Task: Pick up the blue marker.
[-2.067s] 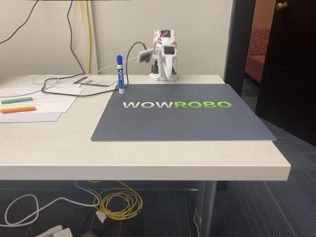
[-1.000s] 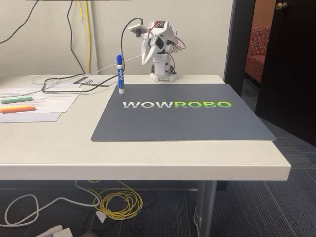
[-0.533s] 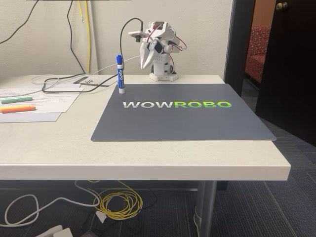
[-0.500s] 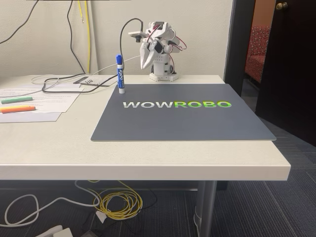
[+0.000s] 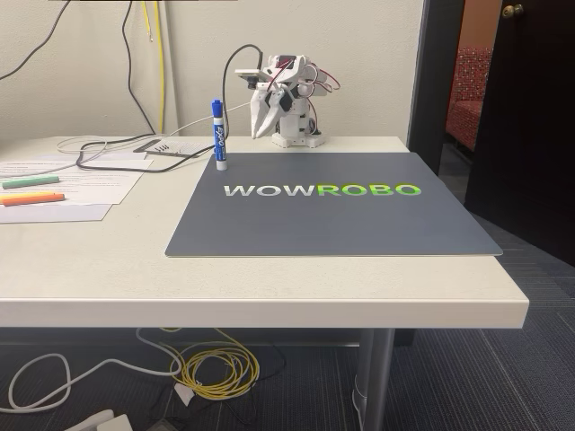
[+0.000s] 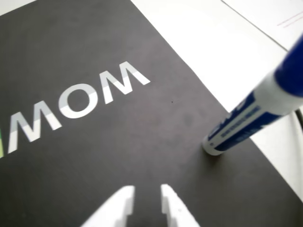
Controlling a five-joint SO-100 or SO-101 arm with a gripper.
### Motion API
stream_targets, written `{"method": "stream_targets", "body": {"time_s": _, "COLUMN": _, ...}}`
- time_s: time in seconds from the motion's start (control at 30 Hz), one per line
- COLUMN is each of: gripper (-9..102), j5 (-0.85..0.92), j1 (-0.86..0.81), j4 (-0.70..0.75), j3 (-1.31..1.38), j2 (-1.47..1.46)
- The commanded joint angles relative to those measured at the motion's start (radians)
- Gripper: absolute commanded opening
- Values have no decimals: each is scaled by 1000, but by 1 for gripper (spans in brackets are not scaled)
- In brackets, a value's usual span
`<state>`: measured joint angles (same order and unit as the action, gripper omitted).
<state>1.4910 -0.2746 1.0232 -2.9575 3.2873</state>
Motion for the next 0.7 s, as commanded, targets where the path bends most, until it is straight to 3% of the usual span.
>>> {"method": "stream_targets", "body": {"time_s": 0.0, "gripper": 18, "j5": 34, "j1": -43, "j4": -21, "j3": 5, "j2": 60}}
{"method": "stream_targets", "body": {"time_s": 0.3, "gripper": 33, "j5": 97, "j1": -112, "j4": -242, "j3": -83, "j2": 61}}
{"method": "stream_targets", "body": {"time_s": 0.67, "gripper": 50, "j5": 150, "j1": -201, "j4": -316, "j3": -83, "j2": 63}}
